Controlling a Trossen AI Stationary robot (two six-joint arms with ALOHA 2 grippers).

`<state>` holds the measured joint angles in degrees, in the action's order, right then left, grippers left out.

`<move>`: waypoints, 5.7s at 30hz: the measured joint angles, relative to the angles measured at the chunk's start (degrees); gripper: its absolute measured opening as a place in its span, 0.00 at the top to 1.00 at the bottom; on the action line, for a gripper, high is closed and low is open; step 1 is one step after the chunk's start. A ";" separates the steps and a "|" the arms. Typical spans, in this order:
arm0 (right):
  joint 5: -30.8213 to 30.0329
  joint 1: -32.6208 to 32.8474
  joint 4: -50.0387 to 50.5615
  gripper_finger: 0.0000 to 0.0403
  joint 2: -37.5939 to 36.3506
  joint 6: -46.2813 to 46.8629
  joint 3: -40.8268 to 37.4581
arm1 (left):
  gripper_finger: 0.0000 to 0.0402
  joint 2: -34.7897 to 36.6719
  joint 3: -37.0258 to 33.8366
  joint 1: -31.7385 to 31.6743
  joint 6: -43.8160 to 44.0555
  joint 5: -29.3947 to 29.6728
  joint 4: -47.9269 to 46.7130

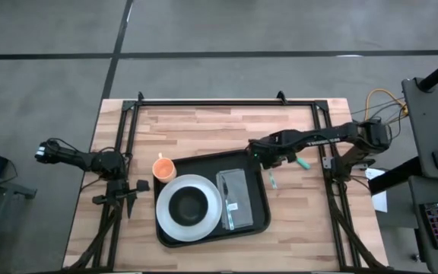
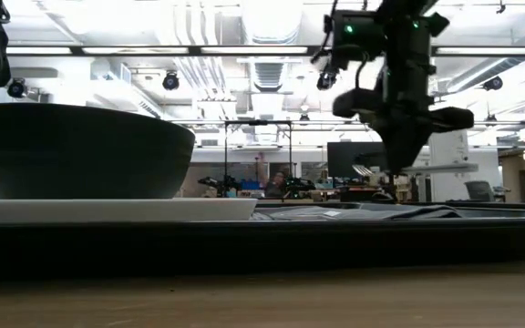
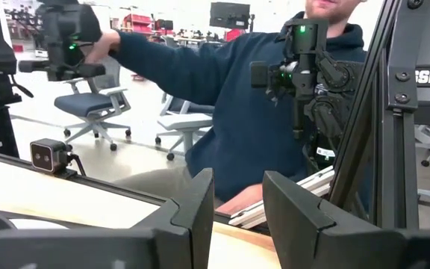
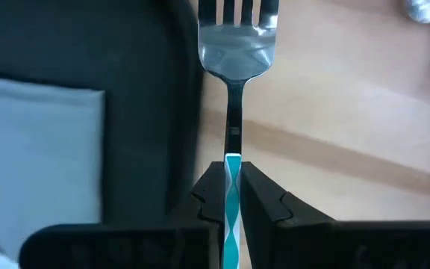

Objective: Set up tray
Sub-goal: Put the blue fork to the right of the blue fork on the black table tray, then put the light blue spoon to the right of blue fork on the black table tray

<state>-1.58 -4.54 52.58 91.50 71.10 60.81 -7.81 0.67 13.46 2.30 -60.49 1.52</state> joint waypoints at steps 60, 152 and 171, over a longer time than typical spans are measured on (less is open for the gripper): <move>-8.27 20.57 -5.65 0.97 23.96 23.09 27.34 | 0.76 -0.02 0.00 0.01 0.01 0.01 -0.01; -14.78 14.77 32.53 0.72 21.69 8.61 37.61 | 0.76 -0.90 0.00 -0.01 0.00 -0.01 0.01; -20.75 13.02 24.48 0.69 -3.32 4.33 10.75 | 0.76 -0.92 0.00 0.01 0.01 -0.02 0.01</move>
<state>-22.33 8.47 77.06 88.18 75.43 71.56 -8.73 0.67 13.47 2.31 -60.51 1.54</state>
